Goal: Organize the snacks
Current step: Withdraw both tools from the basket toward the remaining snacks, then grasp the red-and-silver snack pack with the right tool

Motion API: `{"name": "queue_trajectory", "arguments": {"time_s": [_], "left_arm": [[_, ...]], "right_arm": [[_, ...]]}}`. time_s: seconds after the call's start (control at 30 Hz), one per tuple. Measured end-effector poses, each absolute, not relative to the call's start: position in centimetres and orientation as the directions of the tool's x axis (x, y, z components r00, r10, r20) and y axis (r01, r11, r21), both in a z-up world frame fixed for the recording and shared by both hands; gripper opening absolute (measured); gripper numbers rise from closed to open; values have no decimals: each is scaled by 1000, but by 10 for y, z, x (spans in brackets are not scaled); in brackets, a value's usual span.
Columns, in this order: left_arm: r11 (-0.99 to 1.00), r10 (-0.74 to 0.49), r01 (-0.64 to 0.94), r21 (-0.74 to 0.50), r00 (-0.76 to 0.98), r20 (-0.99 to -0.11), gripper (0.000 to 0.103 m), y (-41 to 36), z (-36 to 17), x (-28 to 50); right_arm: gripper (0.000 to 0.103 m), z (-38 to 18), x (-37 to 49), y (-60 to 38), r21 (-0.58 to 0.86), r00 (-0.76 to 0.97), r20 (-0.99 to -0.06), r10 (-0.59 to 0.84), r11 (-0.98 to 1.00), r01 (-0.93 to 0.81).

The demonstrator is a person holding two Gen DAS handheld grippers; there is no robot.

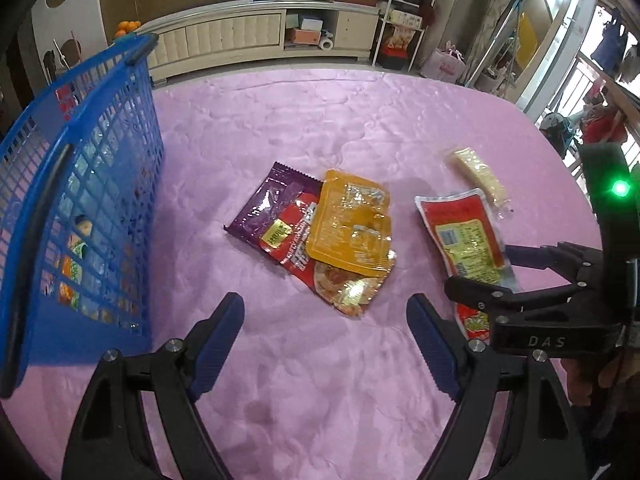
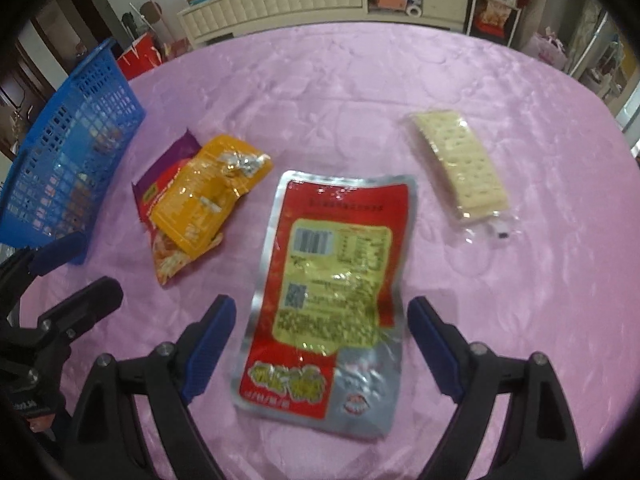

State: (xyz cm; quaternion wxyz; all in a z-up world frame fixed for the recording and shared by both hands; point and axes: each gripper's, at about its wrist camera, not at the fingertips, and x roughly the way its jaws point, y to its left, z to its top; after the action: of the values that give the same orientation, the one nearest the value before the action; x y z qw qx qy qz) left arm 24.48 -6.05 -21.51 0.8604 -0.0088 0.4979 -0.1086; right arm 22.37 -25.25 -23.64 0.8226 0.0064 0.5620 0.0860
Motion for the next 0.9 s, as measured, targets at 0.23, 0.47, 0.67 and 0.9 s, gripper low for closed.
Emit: {"name": "queue_trajectory", "arguments": {"time_s": [0.23, 0.47, 0.67, 0.9], "left_arm": [[977, -190, 178, -118, 464, -865, 82, -58, -225, 248], [974, -196, 195, -117, 456, -868, 82, -54, -226, 244], [968, -221, 211, -135, 470, -855, 82, -57, -218, 242], [963, -220, 246, -111, 475, -852, 82, -63, -205, 256]], "right_arm": [[90, -245, 225, -245, -24, 388, -921, 38, 988, -154], [58, -239, 208, -241, -19, 439, -897, 57, 986, -168], [38, -235, 203, -252, 8, 471, -879, 79, 989, -151], [39, -222, 208, -264, 54, 471, -875, 111, 990, -133]]}}
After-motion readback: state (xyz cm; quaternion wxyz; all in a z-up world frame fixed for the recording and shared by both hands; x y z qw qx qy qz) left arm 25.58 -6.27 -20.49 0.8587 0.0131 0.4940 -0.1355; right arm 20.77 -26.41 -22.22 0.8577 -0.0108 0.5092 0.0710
